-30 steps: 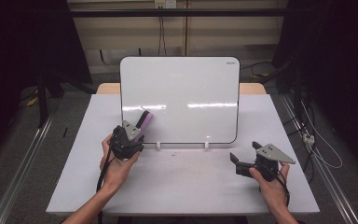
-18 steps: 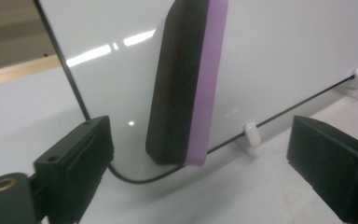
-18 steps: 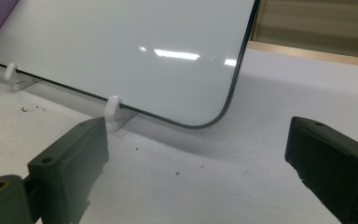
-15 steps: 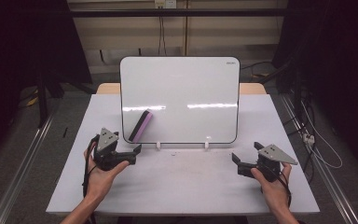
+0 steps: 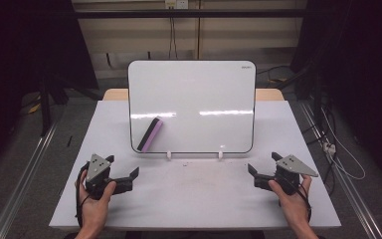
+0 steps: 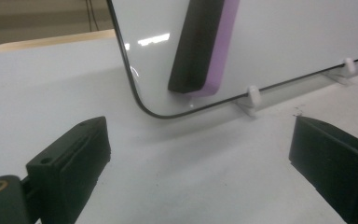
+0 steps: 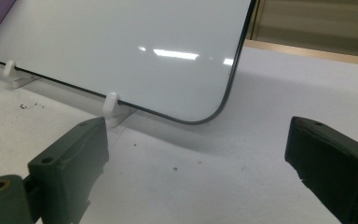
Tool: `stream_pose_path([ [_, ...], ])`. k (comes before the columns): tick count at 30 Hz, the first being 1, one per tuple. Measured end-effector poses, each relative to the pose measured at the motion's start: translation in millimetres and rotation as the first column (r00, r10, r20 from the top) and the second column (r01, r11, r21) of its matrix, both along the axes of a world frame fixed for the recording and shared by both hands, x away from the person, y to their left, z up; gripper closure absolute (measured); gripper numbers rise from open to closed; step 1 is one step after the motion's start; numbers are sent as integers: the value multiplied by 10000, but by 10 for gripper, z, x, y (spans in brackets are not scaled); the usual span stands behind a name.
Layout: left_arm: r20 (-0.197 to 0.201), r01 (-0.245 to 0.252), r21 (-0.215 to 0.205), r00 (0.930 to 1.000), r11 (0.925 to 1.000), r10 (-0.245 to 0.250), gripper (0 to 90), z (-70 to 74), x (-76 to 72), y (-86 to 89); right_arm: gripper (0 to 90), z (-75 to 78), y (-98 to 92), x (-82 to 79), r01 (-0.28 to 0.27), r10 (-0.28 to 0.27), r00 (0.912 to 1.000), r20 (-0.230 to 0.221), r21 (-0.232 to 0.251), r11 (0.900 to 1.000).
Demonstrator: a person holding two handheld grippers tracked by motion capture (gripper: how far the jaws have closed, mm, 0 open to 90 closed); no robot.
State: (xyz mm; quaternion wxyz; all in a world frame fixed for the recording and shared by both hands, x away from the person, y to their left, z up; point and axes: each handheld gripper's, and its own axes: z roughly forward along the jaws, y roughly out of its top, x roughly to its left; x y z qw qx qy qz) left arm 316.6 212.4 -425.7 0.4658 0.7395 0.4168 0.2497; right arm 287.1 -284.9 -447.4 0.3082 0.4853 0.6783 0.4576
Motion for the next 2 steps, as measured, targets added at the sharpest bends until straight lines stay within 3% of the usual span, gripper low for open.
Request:
stream_pose_path([
  [2, -48, -3, -59, 10000, 10000, 3, 49, -7, -9, 2, 64, -11, 4, 0, 13, -13, 10000, -26, -44, 10000],
])
